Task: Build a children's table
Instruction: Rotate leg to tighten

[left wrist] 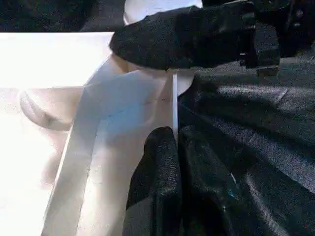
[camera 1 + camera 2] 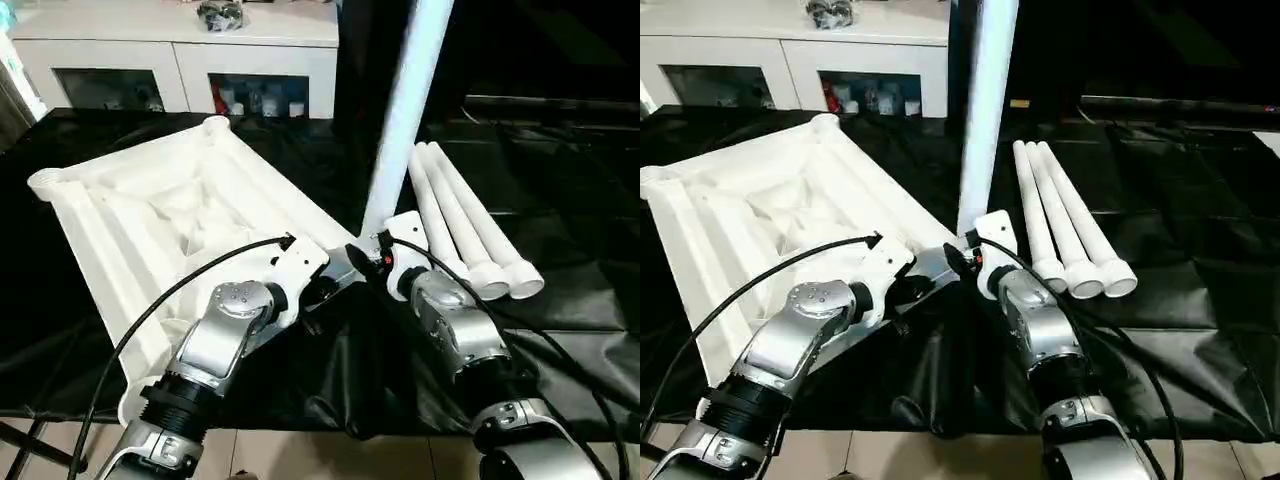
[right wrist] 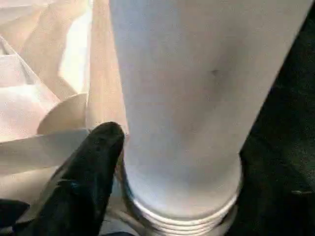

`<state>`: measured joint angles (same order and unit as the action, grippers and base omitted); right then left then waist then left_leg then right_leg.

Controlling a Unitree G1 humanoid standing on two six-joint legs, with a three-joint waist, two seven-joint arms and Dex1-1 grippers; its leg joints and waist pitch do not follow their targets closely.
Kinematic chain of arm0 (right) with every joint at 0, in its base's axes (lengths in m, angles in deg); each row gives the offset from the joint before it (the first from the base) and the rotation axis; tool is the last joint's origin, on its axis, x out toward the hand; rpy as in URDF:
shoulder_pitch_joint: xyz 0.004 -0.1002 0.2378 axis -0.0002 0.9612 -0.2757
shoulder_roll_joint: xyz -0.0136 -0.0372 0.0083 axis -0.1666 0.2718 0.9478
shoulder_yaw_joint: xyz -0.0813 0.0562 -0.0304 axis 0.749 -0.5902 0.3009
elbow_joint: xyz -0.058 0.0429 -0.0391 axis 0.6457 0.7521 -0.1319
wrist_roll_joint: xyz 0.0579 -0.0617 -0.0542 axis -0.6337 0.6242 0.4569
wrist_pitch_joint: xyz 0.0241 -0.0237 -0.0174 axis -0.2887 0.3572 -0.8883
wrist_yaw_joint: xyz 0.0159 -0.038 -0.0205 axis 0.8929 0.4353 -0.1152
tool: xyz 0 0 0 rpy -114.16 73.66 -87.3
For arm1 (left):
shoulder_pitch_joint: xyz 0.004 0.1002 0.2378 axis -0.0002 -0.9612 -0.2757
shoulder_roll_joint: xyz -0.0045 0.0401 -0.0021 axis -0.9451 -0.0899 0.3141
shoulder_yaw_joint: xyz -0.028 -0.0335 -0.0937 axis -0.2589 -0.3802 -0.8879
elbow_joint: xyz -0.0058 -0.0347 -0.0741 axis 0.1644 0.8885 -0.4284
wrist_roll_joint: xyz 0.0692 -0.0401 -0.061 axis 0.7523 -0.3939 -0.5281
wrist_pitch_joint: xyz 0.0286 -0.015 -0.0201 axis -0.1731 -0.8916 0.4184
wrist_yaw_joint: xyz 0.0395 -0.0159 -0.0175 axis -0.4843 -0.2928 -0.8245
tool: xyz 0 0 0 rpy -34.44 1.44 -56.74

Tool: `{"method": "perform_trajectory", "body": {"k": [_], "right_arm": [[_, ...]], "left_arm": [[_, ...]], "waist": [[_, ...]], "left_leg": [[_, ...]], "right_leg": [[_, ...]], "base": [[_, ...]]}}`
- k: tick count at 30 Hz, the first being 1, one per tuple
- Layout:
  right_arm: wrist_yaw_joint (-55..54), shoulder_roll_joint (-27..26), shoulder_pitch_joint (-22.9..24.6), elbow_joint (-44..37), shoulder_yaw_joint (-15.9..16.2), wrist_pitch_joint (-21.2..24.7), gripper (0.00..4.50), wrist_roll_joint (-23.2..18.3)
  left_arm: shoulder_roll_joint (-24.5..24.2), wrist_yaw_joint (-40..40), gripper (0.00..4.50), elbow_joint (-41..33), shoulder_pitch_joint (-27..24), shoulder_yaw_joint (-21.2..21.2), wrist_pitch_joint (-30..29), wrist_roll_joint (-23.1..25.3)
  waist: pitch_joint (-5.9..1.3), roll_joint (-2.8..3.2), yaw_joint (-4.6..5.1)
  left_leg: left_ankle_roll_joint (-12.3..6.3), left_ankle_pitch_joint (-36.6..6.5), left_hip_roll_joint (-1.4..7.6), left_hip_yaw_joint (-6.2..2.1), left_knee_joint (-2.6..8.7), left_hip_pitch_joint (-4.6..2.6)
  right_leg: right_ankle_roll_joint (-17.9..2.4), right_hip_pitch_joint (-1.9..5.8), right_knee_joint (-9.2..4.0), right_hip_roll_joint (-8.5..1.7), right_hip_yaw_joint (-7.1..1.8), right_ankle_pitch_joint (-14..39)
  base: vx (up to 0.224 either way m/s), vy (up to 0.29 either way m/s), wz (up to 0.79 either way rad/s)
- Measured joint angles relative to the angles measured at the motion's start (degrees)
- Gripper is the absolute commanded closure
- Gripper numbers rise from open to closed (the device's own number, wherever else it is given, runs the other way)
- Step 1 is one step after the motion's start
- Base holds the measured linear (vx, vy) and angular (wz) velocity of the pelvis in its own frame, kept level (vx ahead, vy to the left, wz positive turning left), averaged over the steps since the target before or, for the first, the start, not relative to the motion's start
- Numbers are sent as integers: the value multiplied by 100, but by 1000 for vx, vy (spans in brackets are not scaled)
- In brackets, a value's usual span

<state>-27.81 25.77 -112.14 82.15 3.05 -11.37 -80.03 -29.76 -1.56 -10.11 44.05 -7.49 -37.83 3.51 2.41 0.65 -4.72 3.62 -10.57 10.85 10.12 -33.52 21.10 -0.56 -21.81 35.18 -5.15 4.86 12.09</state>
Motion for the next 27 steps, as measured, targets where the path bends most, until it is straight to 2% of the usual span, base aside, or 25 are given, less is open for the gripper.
{"method": "perform_trajectory", "body": {"k": [3,6,9,13,17,24,25,27], "right_arm": [[221,39,-14,66,32,-106,75,22],[851,384,-13,59,300,-182,75,22],[1443,639,-12,-23,480,-185,75,41],[2112,947,0,-187,713,-213,75,115],[2685,1240,47,-396,891,-254,75,105],[3266,1358,102,-575,924,-264,75,-77],[3328,1366,118,-595,928,-239,89,-101],[3373,1384,168,-691,954,-205,89,-106]], "left_arm": [[-114,98,450,-20,4,38,50,-3],[-377,444,450,-59,4,97,177,-42],[-613,791,450,-93,4,142,280,-107],[-892,1242,450,-93,-5,195,470,-238],[-1168,1692,450,-31,-7,202,706,-347],[-1352,2098,450,48,-6,196,867,-458],[-1372,2142,450,57,-6,202,887,-463],[-1399,2226,450,68,-7,205,930,-467]], "waist": [[0,0,31],[0,1,54],[2,3,36],[4,5,-36],[6,3,-46],[7,1,-59],[8,0,-59],[8,-1,-64]], "left_leg": [[0,0,0,0,2,1],[0,0,2,0,5,5],[0,0,3,0,7,9],[-1,0,2,0,0,18],[-2,0,2,0,-2,23],[-3,0,2,0,-4,25],[-3,0,2,0,-4,25],[-3,0,2,0,-3,25]], "right_leg": [[0,-2,-2,1,0,0],[3,-6,-3,3,2,2],[5,-10,-3,3,3,3],[4,-12,-8,2,3,3],[4,-12,-10,2,3,3],[4,-13,-9,1,3,3],[4,-12,-8,1,3,3],[4,-13,-8,1,4,3]], "base": [[0,0,0],[0,0,0],[0,0,0],[0,0,0],[0,0,0],[0,0,0],[0,0,0],[0,0,0]]}}
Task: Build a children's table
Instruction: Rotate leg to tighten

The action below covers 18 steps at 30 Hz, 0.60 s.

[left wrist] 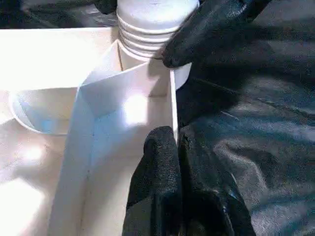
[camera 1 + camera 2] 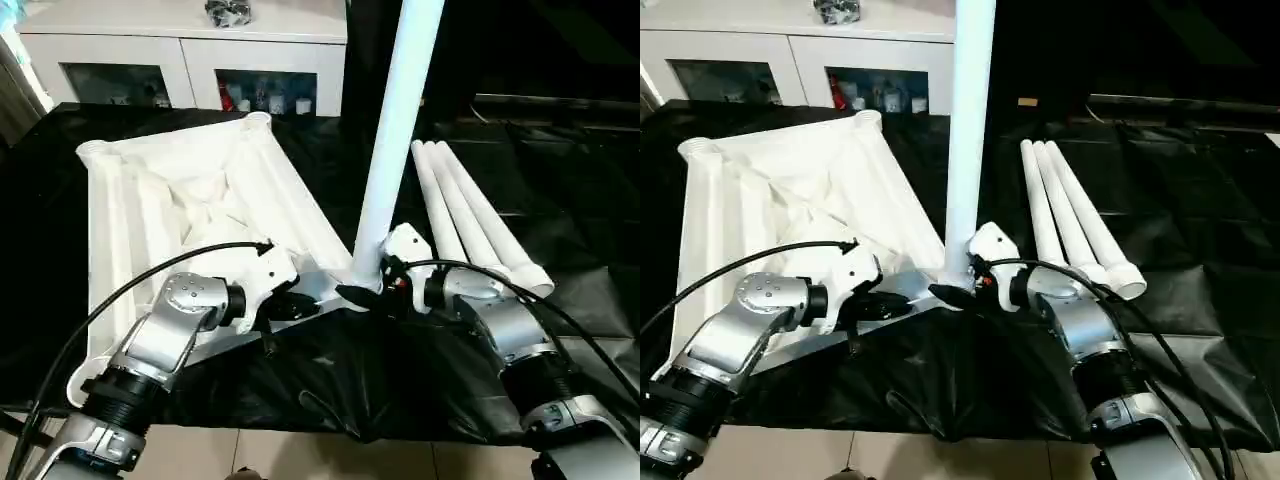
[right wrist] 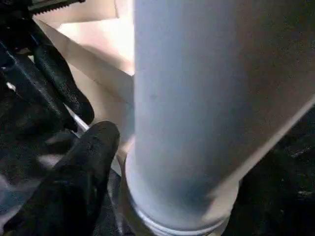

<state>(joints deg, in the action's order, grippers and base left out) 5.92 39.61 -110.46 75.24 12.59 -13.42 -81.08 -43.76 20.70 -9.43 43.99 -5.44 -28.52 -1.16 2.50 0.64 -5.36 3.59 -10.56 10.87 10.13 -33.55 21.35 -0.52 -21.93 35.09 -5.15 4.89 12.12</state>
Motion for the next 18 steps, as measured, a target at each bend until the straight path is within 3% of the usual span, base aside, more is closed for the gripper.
{"method": "perform_trajectory", "body": {"k": [7,14,18], "right_arm": [[116,52,55,-90,25,30,161,-1],[33,7,123,-143,-1,45,176,-1],[-1010,-463,96,164,-301,35,177,97]], "left_arm": [[-62,127,450,17,-36,5,90,-26],[-38,9,450,-98,-129,-8,55,-6],[352,-731,450,-93,-138,-147,-264,174]], "waist": [[0,-1,-1],[-2,-4,1],[-4,-6,36]], "left_leg": [[0,0,0,0,-2,-3],[0,0,0,0,-1,-10],[2,0,-1,3,-1,-36]], "right_leg": [[0,2,4,0,0,0],[0,7,3,0,-1,0],[-13,22,15,-1,-7,-8]], "base": [[0,0,0],[0,0,0],[0,0,0]]}}
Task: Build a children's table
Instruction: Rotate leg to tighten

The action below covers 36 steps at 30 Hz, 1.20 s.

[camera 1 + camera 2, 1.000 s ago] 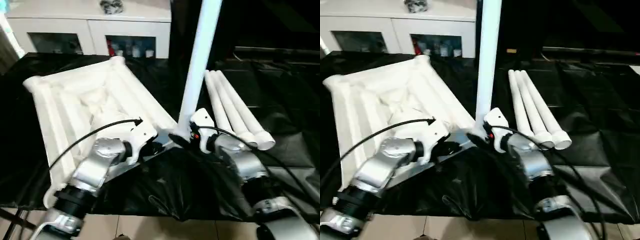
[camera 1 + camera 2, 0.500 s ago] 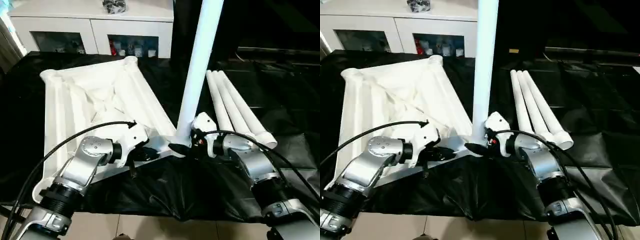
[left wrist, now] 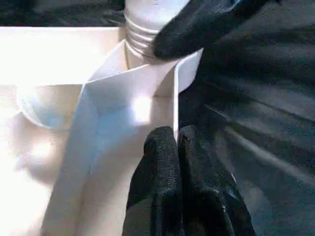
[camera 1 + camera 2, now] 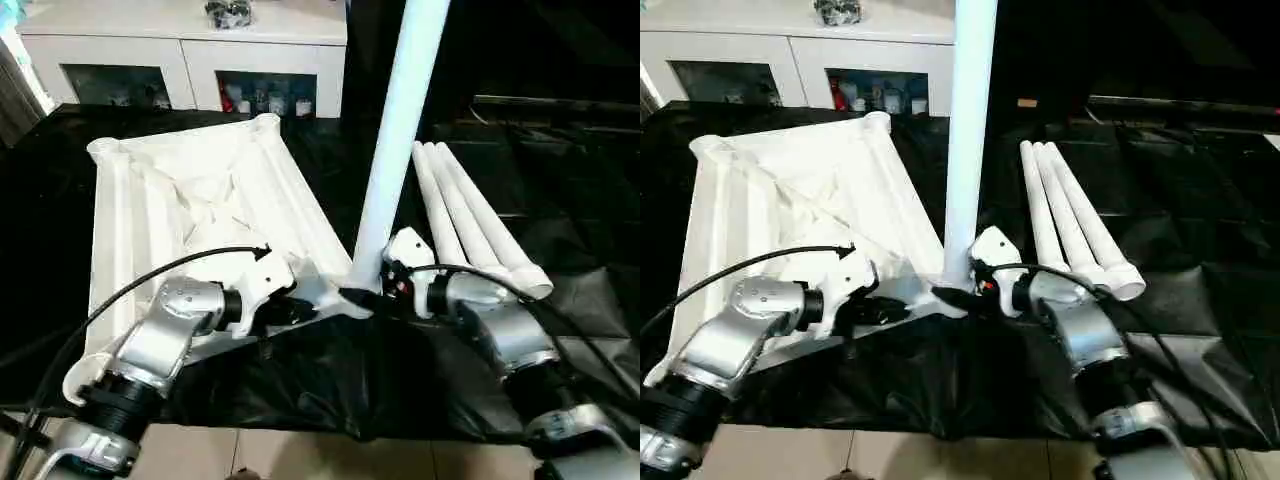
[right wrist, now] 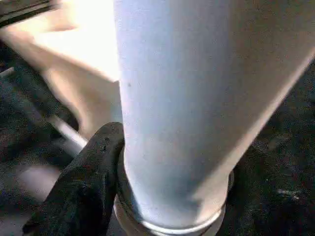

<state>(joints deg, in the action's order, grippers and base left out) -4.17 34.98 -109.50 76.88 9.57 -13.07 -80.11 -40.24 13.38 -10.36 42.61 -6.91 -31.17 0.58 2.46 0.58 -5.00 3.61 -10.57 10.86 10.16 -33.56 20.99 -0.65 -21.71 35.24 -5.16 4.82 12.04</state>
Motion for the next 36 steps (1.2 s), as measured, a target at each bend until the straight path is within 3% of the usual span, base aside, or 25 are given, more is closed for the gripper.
{"method": "perform_trajectory", "body": {"k": [4,8,10,11,13,16,23,29,33,36], "right_arm": [[-1678,-606,-363,678,-422,-9,177,140],[-2702,-920,-713,1161,-635,13,177,161],[-2789,-936,-749,1208,-686,-20,177,160],[-2809,-944,-761,1225,-720,-37,122,157],[-2812,-994,-829,1332,-832,-91,122,127],[-2880,-1067,-885,1441,-887,-218,80,118],[-3049,-1077,-845,1421,-929,-404,70,105],[-2759,-789,-167,219,-980,-190,65,-66],[-2433,-576,186,-802,-984,149,65,-313],[-2150,-352,442,-1420,-987,362,65,-457]], "left_arm": [[848,-1249,450,86,150,-183,-683,226],[1441,-2015,450,141,187,-291,-967,249],[1537,-2113,450,140,188,-288,-976,249],[1575,-2149,450,139,192,-282,-976,255],[1587,-2159,450,138,211,-276,-970,294],[1587,-2160,450,138,218,-259,-921,341],[1573,-2153,450,437,307,-156,-414,385],[1721,-2070,384,507,365,-258,-199,131],[1658,-2102,348,399,412,-258,142,82],[1413,-2146,348,173,346,-337,178,86]], "waist": [[3,-4,20],[3,-4,40],[3,-3,16],[1,-1,6],[-2,5,4],[0,14,6],[29,97,-15],[56,158,-119],[54,162,-119],[48,182,-103]], "left_leg": [[1,0,-1,0,1,-2],[1,0,0,0,4,4],[1,0,0,0,7,8],[1,0,1,0,9,9],[1,1,1,0,8,12],[0,1,0,0,5,20],[0,0,-2,0,11,23],[-4,2,0,0,-6,62],[-44,17,1,-1,-15,118],[-45,17,6,-1,-14,127]], "right_leg": [[-7,-6,-4,0,1,-12],[-1,-15,-9,0,2,-19],[0,-17,-9,0,3,-26],[8,-18,-10,0,3,-21],[19,-20,-12,1,3,-14],[19,-22,-25,0,3,-13],[18,-23,-26,-1,3,-16],[23,-39,-30,-6,11,-13],[27,-89,-26,-6,13,-13],[27,-106,-17,-3,16,-13]], "base": [[0,0,0],[0,0,0],[0,0,0],[0,0,0],[27,0,0],[0,0,0],[0,0,0],[0,0,0],[0,0,0],[0,0,0]]}}
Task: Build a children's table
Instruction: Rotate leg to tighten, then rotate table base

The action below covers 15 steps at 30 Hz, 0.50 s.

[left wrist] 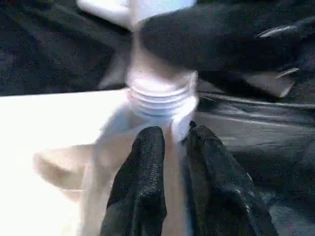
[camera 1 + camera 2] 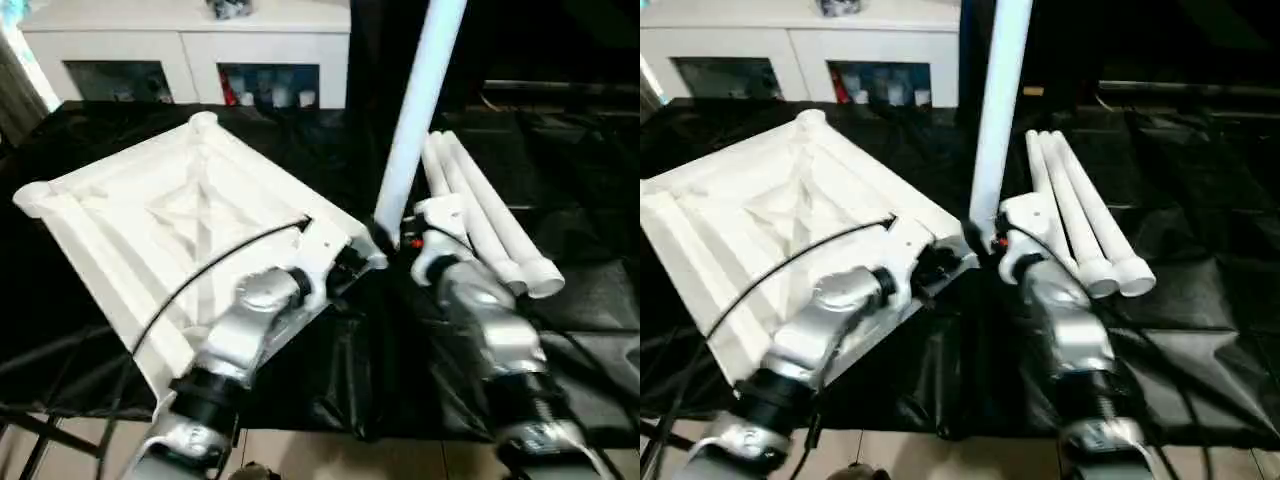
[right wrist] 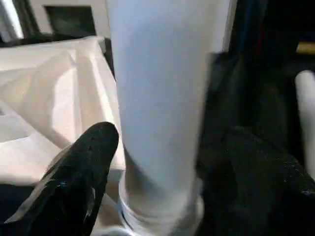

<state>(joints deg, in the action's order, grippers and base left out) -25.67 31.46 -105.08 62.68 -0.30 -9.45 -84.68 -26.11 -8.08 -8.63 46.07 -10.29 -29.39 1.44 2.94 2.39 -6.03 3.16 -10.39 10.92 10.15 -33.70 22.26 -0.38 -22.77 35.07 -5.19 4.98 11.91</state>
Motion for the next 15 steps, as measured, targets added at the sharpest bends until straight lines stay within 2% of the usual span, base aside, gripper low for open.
{"method": "perform_trajectory", "body": {"k": [4,8,11,15], "right_arm": [[337,301,378,-535,77,278,65,-40],[606,640,754,-1140,184,770,65,-102],[1021,1003,1082,-1686,487,1120,65,-129],[1219,1009,1293,-1763,905,1384,65,-60]], "left_arm": [[-469,-32,348,-628,-355,-323,-291,24],[-1072,-197,348,-1285,-712,-807,-778,143],[-1715,-244,348,-1957,-1036,-1183,-1250,379],[-2240,-331,348,-2681,-1392,-1613,-2001,706]], "waist": [[-2,46,48],[3,53,69],[2,53,89],[3,54,85]], "left_leg": [[4,-1,1,-1,1,-5],[8,-1,3,-6,-4,-6],[13,-5,4,-8,-2,-11],[30,-15,3,-9,-7,-15]], "right_leg": [[0,-1,4,1,0,0],[0,1,11,5,0,0],[1,6,6,7,0,1],[1,11,8,6,-1,1]], "base": [[0,0,0],[0,0,0],[0,0,0],[0,0,0]]}}
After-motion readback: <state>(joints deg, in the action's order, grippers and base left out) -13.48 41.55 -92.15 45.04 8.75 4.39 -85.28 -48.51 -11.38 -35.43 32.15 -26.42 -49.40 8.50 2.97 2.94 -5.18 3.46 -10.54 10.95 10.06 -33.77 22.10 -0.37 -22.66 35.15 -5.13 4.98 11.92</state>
